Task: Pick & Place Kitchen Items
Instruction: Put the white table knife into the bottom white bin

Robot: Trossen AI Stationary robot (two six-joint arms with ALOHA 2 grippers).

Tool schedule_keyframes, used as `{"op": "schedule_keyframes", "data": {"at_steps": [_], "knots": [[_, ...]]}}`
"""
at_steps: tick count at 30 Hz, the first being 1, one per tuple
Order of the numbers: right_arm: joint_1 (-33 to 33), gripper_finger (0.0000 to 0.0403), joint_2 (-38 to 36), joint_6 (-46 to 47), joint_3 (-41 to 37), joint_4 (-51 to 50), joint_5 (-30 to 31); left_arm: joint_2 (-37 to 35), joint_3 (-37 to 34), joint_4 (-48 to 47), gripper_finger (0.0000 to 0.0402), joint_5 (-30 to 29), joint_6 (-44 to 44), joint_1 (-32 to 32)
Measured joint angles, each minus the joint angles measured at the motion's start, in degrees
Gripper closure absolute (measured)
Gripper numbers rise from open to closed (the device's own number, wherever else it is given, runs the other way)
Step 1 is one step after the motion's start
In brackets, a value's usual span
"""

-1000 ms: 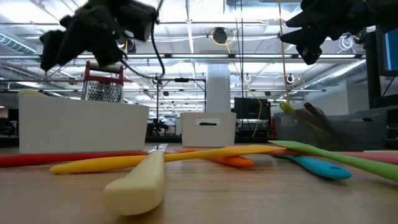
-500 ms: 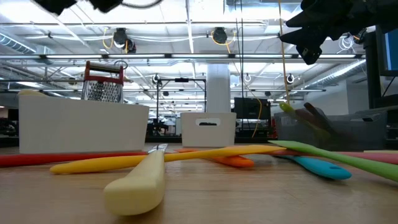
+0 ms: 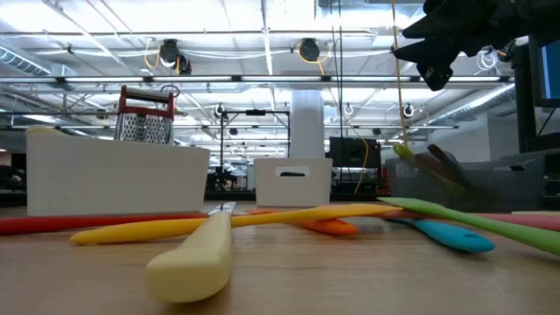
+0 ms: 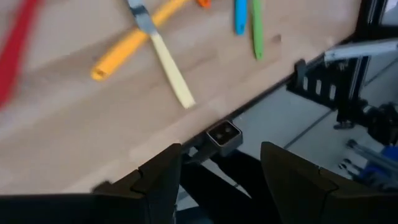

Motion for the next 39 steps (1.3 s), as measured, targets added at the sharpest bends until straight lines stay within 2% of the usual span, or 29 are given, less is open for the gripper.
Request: {"op": "schedule_keyframes", "data": {"at_steps": [5,9,12,16,18,29,39], "knots": [[0.0,0.0261,0.0,0.1,0.0,0.0,-0.2,3.9,0.0,4.9,0.0176,4.7,1.9,-1.1],[0.0,0.0261,0.0,0.1,0.0,0.0,-0.2,5.1,0.0,5.9,0.0176,5.0,5.2,-1.1],[0.0,0.0261,0.0,0.1,0.0,0.0,-0.2,5.5,0.0,7.1,0.0176,1.5,9.2,-1.3],[0.0,0.0261,0.0,0.0,0.0,0.0,-0.2,5.4,0.0,9.5,0.0176,-4.9,10.2,-1.4],[0.0,0.0261,0.0,0.0,0.0,0.0,-0.2,5.5,0.0,10.3,0.0176,-6.3,10.3,-1.3],[0.0,0.0261,0.0,-2.4,0.0,0.1,-0.2,10.9,1.0,8.6,0.0176,-4.6,-5.1,-2.2],[0.0,0.0261,0.1,-2.4,0.0,-0.5,-0.1,20.3,8.7,0.1,0.0176,-3.5,-9.4,-1.3]]}}
